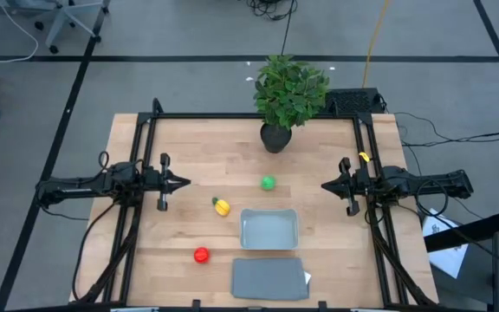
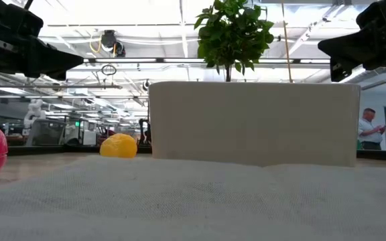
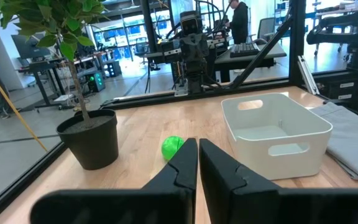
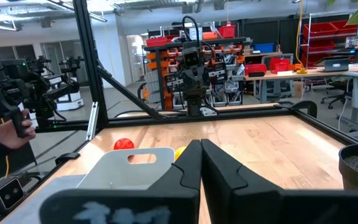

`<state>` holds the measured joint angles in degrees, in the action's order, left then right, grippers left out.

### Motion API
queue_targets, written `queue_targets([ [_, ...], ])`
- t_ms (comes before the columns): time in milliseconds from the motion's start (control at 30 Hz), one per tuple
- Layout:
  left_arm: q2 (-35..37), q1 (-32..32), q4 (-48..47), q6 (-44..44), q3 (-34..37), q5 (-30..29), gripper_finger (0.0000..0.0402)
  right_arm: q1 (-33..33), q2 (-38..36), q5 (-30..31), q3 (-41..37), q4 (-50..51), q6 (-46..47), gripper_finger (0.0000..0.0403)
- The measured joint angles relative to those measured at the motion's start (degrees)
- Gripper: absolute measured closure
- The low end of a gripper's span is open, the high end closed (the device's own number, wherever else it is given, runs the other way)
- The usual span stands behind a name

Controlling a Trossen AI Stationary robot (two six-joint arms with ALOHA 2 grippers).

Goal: Pick and placing Produce into tupperware

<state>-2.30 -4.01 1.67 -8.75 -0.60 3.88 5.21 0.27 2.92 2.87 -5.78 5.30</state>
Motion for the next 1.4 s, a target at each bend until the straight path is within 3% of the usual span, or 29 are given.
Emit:
queue_targets([
  [533, 0.01, 0.00, 11.21, 0.88, -0.01, -1.14, 0.0380, 0.01, 0.00, 0.02, -0.01, -0.58, -9.14, 0.0403],
  [800, -0.01, 0.02, 12.12, 1.44, 0.00, -1.05, 0.0380, 0.01, 0.02, 0.02, -0.01, -1.36, -8.57, 0.0403],
  [1100, -0.01, 0.00, 3.84, -0.15, -4.67, -2.44, 0.0380, 0.02, 0.40, 0.78, -0.02, -4.37, -9.43, 0.0403],
  [1400, -0.01, 0.00, 2.85, 1.12, -4.90, -5.94, 0.0381, 0.02, 4.59, 5.43, -0.02, -5.10, -9.54, 0.0403],
])
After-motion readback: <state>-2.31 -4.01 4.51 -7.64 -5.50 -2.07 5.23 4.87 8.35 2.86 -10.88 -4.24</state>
